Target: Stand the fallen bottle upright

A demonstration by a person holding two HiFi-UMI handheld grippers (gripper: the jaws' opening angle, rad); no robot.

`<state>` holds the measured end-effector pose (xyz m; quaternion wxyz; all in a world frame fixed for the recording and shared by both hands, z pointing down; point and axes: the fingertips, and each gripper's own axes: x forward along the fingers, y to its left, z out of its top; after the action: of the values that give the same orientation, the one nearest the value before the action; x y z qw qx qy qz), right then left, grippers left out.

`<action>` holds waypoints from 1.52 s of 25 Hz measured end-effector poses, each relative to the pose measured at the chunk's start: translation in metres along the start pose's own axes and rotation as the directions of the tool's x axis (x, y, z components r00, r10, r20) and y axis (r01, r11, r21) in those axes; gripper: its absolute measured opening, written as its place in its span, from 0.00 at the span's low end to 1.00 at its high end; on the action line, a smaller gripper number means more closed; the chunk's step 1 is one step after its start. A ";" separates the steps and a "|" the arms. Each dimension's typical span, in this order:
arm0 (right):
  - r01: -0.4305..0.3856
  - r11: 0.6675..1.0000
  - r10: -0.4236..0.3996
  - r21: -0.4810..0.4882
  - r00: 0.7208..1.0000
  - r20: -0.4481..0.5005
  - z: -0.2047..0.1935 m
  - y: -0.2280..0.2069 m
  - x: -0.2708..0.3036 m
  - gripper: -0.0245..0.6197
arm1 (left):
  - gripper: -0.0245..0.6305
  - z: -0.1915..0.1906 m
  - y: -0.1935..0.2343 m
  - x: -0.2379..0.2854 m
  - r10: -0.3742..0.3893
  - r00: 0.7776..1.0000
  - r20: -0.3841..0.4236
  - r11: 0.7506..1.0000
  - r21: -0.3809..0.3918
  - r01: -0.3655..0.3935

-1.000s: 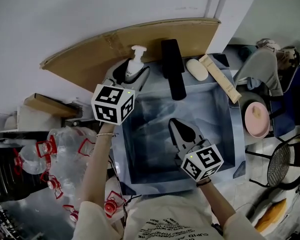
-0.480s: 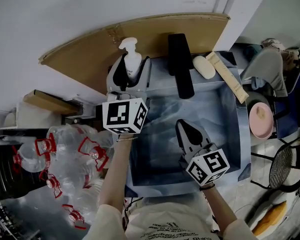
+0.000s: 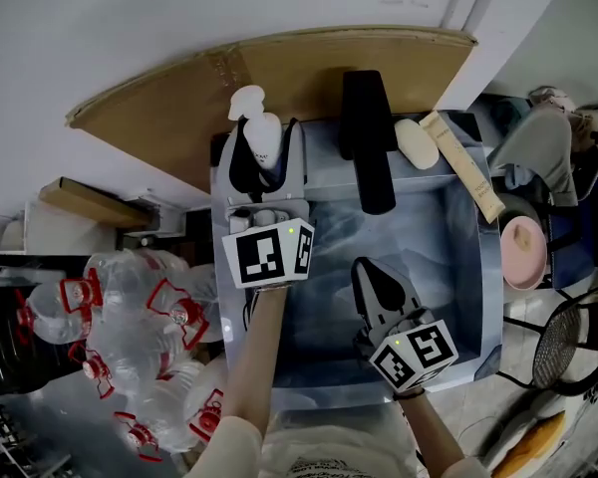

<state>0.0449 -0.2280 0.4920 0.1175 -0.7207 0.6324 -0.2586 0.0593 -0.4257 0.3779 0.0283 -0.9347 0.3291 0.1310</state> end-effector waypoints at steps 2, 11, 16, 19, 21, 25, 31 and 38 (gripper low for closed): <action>0.005 1.000 -0.005 0.006 1.000 -0.001 -0.002 -0.004 -0.001 0.05 | 0.45 -0.004 -0.001 -0.001 0.002 1.000 0.009 1.000 0.006 -0.002; 0.008 1.000 -0.007 0.020 1.000 -0.006 -0.007 -0.008 -0.001 0.05 | 0.45 -0.011 -0.015 -0.005 -0.046 0.998 0.042 0.996 0.082 0.042; 0.007 1.000 -0.007 0.025 1.000 -0.016 -0.011 -0.010 -0.002 0.05 | 0.45 -0.011 -0.020 -0.007 -0.055 0.996 0.064 0.992 0.116 0.048; 0.004 1.000 -0.004 0.024 1.000 -0.016 -0.011 -0.009 -0.001 0.05 | 0.45 -0.012 -0.024 -0.010 -0.065 0.996 0.065 0.989 0.140 0.055; 0.003 1.000 -0.003 0.022 1.000 -0.018 -0.011 -0.009 -0.002 0.05 | 0.45 -0.014 -0.024 -0.011 -0.067 0.996 0.061 0.987 0.148 0.057; 0.009 1.000 -0.009 0.020 1.000 -0.015 -0.011 -0.010 -0.006 0.05 | 0.45 -0.014 -0.026 -0.016 -0.081 0.995 0.058 0.984 0.162 0.070; 0.019 1.000 -0.019 0.009 1.000 -0.002 -0.008 -0.011 -0.011 0.05 | 0.45 -0.013 -0.021 -0.021 -0.065 0.996 0.064 0.986 0.157 0.054; 0.005 1.000 -0.005 -0.005 1.000 0.005 -0.006 -0.004 -0.015 0.05 | 0.51 -0.039 -0.025 -0.016 -0.088 0.993 -0.083 0.971 0.214 0.104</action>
<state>0.0437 -0.2123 0.4957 0.1165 -0.7234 0.6308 -0.2554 0.0712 -0.4016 0.4189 0.1248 -0.9450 0.2965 0.0586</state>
